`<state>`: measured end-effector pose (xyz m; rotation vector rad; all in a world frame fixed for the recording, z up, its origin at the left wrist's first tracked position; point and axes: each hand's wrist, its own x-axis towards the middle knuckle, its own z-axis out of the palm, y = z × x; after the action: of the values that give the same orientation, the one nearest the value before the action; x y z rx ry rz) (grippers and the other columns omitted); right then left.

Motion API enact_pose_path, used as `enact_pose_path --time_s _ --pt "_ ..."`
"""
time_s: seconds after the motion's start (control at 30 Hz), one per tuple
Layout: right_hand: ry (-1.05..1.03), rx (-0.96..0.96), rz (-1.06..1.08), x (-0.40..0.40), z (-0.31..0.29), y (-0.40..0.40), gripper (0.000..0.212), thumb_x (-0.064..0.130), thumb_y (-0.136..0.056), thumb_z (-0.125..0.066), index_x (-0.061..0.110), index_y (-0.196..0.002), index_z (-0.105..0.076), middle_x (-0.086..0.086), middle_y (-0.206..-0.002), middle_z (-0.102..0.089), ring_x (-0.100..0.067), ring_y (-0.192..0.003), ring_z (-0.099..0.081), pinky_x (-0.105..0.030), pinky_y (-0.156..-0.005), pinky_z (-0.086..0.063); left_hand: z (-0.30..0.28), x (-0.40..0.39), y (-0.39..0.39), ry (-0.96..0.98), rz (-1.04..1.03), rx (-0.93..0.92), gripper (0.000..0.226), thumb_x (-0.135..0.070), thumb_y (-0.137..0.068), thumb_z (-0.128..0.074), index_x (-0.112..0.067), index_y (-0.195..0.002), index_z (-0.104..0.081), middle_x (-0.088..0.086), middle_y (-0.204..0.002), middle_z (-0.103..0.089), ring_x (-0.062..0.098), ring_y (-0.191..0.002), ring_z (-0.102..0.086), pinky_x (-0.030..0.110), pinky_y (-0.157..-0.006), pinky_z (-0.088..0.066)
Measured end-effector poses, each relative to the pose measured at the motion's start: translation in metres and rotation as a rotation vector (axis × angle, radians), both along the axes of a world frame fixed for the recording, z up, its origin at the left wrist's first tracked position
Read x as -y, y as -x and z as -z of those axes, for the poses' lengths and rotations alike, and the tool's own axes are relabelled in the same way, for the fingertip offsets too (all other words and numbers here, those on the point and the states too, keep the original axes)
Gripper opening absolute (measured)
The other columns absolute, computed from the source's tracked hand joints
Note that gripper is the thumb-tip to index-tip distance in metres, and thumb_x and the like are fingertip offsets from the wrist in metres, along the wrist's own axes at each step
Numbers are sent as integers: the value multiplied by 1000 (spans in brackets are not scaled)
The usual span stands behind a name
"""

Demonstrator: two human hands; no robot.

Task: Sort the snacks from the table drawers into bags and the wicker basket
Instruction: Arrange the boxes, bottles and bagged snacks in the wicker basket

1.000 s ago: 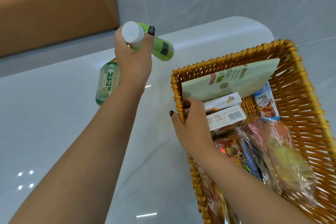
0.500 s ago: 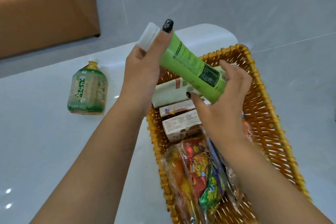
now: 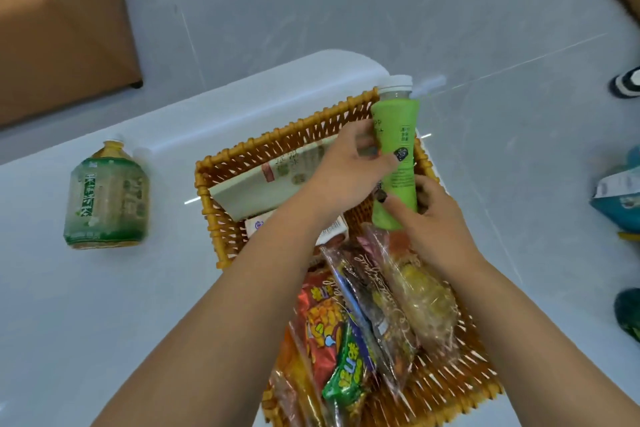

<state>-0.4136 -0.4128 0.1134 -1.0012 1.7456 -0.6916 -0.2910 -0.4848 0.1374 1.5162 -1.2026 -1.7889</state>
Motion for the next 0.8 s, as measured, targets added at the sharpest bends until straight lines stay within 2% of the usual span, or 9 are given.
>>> enact_pose_path --time_s 0.07,0.13,0.23,0.37,0.47,0.53,0.63,0.73,0.8 --pt "-18 -30 -48 5 4 2 25 32 -90 -63 24 -111 -52 11 -84 -65 -17 -67 -68 -27 -59 -56 13 0 11 18 -25 60 53 -2 -89 -65 -10 -138 -45 -2 -119 -63 8 -101 -61 20 -87 -52" --pt "-62 -86 -131 12 9 1 19 34 -94 -57 23 -108 -51 9 -82 -62 -10 -59 -61 -12 -44 -42 24 -1 18 34 -54 119 51 0 -88 -66 -5 -134 -47 5 -119 -64 11 -102 -62 17 -85 -50" --pt "-85 -77 -199 19 15 -1 7 29 -96 -54 29 -98 -48 7 -85 -60 -9 -65 -56 -18 -50 -38 37 -6 16 29 -76 187 45 -6 -85 -71 -6 -126 -52 2 -106 -64 12 -95 -62 17 -80 -51" --pt "-37 -130 -187 21 18 -9 19 23 -90 -61 30 -95 -44 13 -81 -54 0 -67 -49 -12 -51 -33 43 -13 12 78 -89 322 53 -19 -76 -81 -12 -122 -56 -9 -90 -63 6 -84 -63 24 -78 -54" --pt "-36 -182 -63 20 24 -13 37 24 -84 -69 24 -106 -39 13 -84 -51 -1 -71 -51 -15 -53 -36 43 -17 14 95 -42 361 51 -21 -77 -80 -15 -122 -59 -8 -93 -63 11 -91 -64 29 -84 -55" --pt "-63 -182 -49 22 30 -14 38 22 -83 -70 23 -104 -38 14 -83 -50 0 -71 -50 -15 -52 -35 43 -16 11 75 -23 334 44 -21 -81 -75 -16 -122 -61 -7 -101 -65 10 -96 -63 28 -87 -53" --pt "-62 -147 -165 30 35 -13 29 11 -86 -64 24 -102 -44 11 -85 -53 2 -73 -50 -9 -52 -37 42 -13 -1 0 -29 202 37 -14 -90 -65 -14 -126 -60 -4 -114 -67 9 -104 -62 23 -88 -50" --pt "-185 -46 -173 38 38 -8 17 7 -86 -63 17 -99 -56 4 -82 -59 -12 -75 -58 -17 -57 -42 41 -15 -11 -89 -66 71 34 -7 -95 -56 -14 -129 -58 -9 -106 -67 3 -98 -63 20 -84 -51" --pt "-240 33 -136 42 38 -7 19 11 -86 -66 15 -103 -60 4 -81 -61 -9 -72 -58 -15 -54 -43 45 -22 -16 -138 -99 34 35 -12 -97 -55 -16 -132 -56 -8 -112 -67 2 -103 -63 22 -92 -50"
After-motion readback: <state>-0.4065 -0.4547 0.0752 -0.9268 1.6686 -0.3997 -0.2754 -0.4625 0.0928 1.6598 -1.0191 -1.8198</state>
